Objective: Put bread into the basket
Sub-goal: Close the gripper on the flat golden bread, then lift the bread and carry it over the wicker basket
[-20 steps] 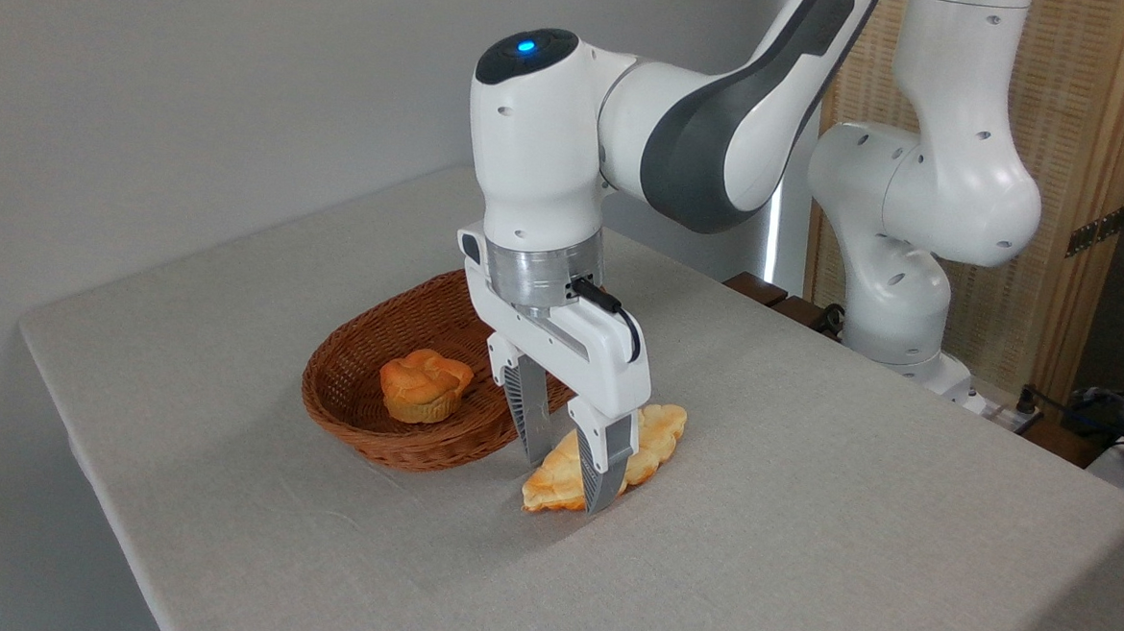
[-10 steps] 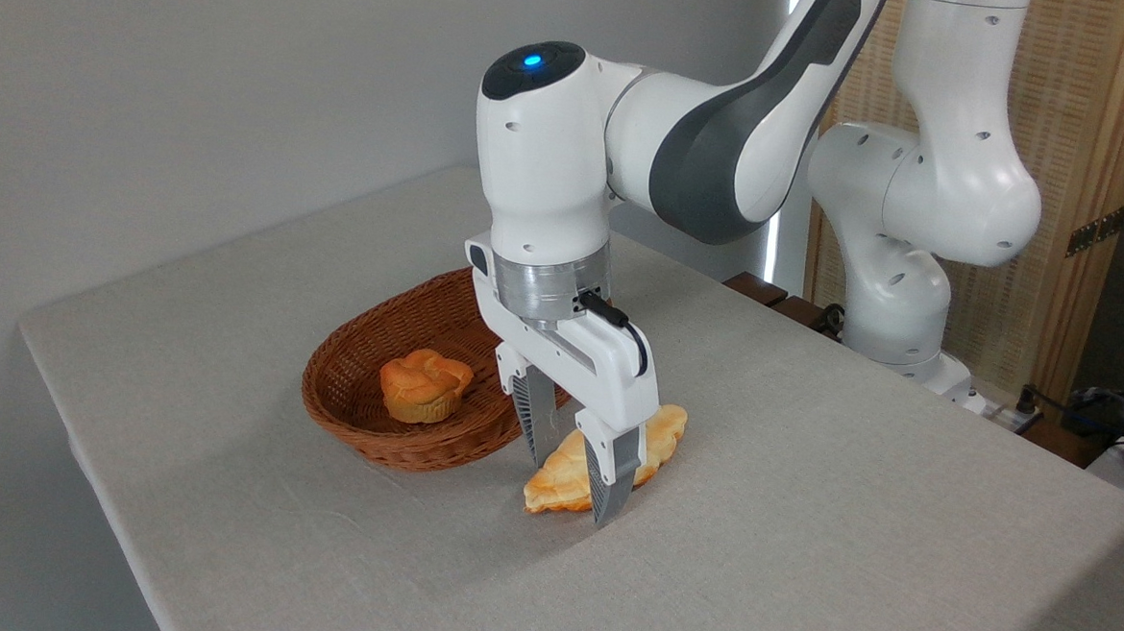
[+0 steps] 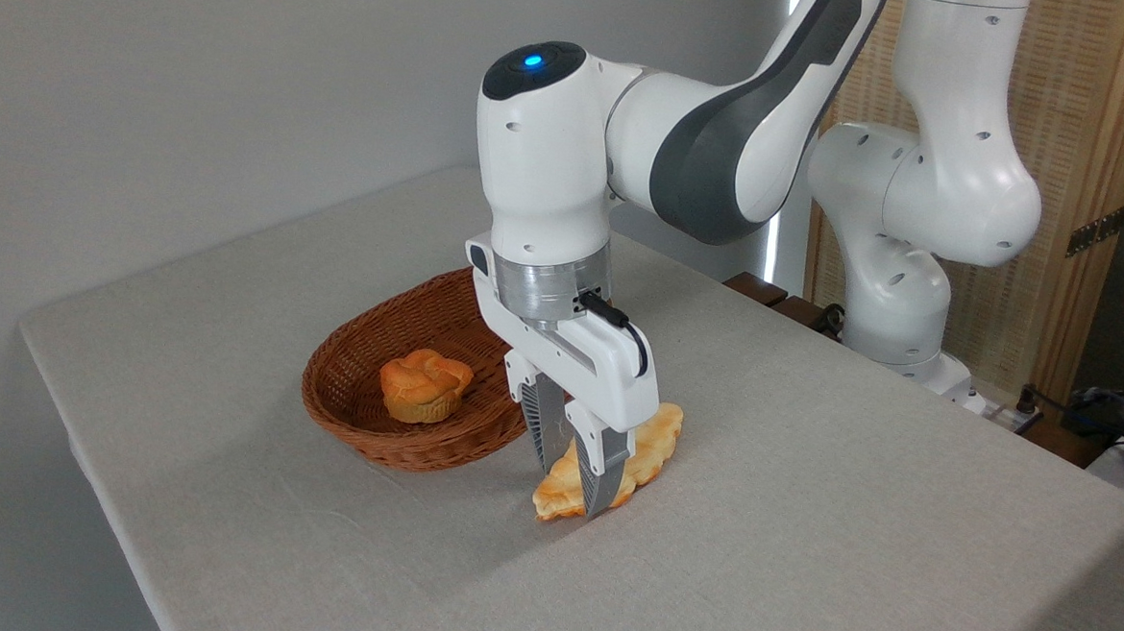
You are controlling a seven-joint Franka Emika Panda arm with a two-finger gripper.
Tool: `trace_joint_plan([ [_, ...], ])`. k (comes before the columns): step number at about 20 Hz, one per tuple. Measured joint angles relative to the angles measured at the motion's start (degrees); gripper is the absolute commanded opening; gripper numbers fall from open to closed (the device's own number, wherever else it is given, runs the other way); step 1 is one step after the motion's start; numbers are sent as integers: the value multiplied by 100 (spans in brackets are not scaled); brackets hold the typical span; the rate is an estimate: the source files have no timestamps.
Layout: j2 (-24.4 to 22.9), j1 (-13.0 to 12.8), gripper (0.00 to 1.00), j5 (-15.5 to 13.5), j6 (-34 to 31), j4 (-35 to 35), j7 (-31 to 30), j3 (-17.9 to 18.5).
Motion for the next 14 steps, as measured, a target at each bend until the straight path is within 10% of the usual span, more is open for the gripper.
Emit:
trace_joint_plan([
  [14,-10,9,36,0,0,1,37,30],
])
